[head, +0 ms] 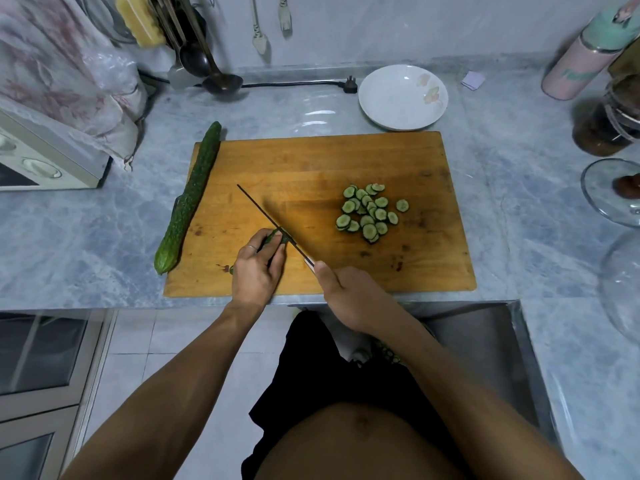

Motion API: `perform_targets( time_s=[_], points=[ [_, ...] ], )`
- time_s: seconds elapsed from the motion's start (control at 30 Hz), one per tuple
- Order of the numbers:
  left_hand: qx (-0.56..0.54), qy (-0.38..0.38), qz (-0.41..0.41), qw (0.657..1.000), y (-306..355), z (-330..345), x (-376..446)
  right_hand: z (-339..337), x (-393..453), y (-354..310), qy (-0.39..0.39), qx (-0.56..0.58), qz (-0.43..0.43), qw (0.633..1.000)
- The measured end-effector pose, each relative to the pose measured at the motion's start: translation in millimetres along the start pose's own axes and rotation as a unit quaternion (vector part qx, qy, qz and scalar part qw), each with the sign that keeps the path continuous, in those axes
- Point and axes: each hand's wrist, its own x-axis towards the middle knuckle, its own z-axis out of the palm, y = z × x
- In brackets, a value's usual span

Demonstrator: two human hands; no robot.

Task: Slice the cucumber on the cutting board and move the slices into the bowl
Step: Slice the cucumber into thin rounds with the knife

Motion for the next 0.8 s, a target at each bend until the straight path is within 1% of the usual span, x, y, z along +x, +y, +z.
perform_targets(
  time_s=[0.1, 0.23, 0.63, 0.8],
  points=[
    [0.005, -0.005, 0.019, 1.0, -4.5, 1.3, 0.1, 4.5, 2.8, -1.8, -0.003, -0.005, 0.004, 1.0],
    [-0.003, -0.012, 0.012, 1.0, -6.4, 1.2, 0.7, 4.2, 8.1, -3.3, -0.008, 0.003, 0.02, 1.0],
    [-0.001, 0.005, 0.033, 0.999, 0.2, -0.5, 0.3, 9.0, 25.0, -5.5, 0.005, 0.022, 0.025, 0.999],
    [0.006, 0.019, 0.023, 1.0, 1.5, 0.7, -0.9, 10.4, 23.2, -4.1, 0.013, 0.019, 0.018, 1.0]
  ],
)
